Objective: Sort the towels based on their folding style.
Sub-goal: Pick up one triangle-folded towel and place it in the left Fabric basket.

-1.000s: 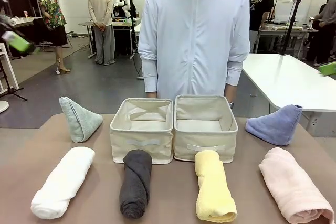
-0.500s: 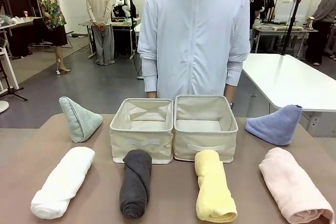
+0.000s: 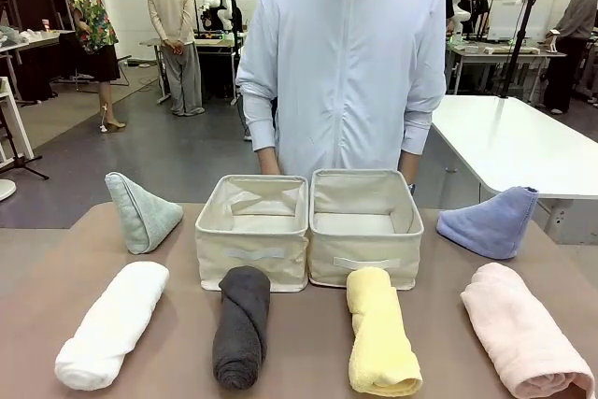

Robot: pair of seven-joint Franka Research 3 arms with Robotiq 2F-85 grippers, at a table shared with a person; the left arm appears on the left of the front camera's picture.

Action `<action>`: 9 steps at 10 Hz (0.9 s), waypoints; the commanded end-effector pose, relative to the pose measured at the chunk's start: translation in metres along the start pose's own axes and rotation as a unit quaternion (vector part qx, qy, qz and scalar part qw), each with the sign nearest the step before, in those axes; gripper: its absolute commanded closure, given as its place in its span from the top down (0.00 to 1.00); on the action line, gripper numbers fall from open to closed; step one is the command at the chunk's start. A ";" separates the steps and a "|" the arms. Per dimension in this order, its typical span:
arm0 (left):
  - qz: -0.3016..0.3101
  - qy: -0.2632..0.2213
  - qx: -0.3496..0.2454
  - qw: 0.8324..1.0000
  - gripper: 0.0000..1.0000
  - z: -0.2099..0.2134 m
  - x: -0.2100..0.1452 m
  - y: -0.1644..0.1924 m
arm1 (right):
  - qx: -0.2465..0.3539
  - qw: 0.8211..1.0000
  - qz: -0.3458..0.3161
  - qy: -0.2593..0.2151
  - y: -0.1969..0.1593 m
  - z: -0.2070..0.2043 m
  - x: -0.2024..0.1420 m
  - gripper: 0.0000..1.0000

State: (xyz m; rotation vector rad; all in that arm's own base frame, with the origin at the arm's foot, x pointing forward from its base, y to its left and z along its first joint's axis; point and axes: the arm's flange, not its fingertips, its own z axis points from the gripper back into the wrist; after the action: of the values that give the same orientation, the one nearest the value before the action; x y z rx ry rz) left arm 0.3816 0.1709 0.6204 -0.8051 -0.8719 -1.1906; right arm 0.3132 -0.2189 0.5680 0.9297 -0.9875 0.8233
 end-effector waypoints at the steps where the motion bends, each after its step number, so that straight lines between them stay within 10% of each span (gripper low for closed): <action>1: -0.004 0.018 0.000 1.000 1.00 0.004 0.004 -0.004 | 0.000 0.998 0.052 0.024 0.002 0.003 0.005 1.00; 9: -0.001 0.005 -0.001 1.000 1.00 0.000 0.003 -0.002 | 0.004 0.999 0.039 0.028 0.002 0.004 0.003 1.00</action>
State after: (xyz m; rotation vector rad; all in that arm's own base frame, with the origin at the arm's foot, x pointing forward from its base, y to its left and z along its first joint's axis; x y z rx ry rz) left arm 0.3803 0.1692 0.6221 -0.7915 -0.8466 -1.1847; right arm 0.3063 -0.2209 0.5702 0.8683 -0.9520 0.9001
